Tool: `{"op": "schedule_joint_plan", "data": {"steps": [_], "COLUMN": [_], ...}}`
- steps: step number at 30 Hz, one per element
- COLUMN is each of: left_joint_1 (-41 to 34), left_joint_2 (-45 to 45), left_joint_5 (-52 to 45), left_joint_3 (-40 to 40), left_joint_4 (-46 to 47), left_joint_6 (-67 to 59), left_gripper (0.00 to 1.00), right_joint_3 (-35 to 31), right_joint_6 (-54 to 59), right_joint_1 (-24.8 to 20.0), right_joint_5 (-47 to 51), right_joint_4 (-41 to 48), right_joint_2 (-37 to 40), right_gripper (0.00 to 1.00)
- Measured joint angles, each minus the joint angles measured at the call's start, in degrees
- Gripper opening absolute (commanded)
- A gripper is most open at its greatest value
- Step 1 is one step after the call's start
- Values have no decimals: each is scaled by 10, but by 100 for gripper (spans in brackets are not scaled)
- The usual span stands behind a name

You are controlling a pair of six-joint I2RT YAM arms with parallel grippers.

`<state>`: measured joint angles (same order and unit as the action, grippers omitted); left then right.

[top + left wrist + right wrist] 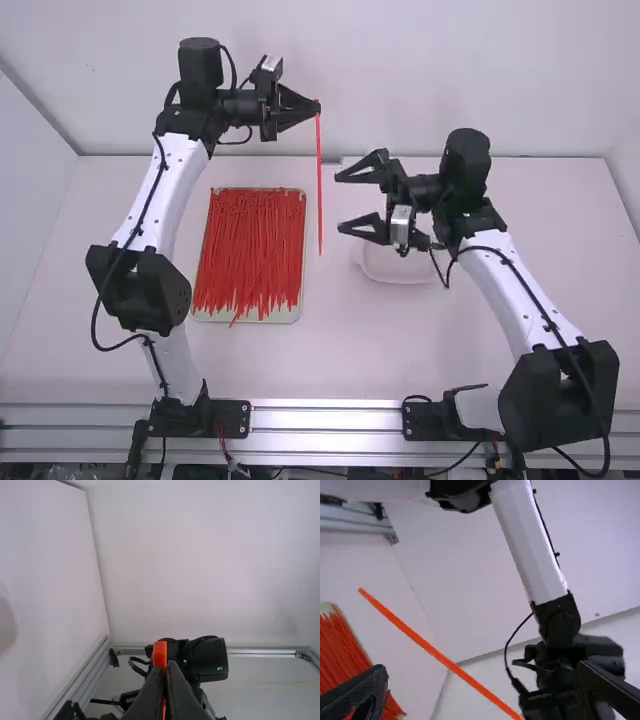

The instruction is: Fasten the cable tie

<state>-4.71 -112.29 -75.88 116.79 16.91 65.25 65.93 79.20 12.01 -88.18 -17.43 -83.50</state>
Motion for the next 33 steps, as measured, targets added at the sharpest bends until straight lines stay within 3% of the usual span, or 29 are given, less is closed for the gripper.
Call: {"op": "schedule_joint_plan", "data": {"steps": [7,10,18,33], "left_joint_1": [0,0,0,-1], "left_joint_2": [0,0,0,0], "left_joint_5": [0,3,9,35], "left_joint_3": [-9,-9,-9,-9], "left_joint_4": [0,5,5,30], "left_joint_6": [12,17,25,27], "left_gripper": [2,2,2,2], "right_joint_3": [-29,-36,-37,-37], "right_joint_6": [111,140,168,172], "right_joint_1": [15,26,37,35], "right_joint_5": [-2,-1,-1,1], "right_joint_4": [-3,-2,-2,-21], "right_joint_2": [0,0,0,0], "right_gripper": [98,86,65,46]}}
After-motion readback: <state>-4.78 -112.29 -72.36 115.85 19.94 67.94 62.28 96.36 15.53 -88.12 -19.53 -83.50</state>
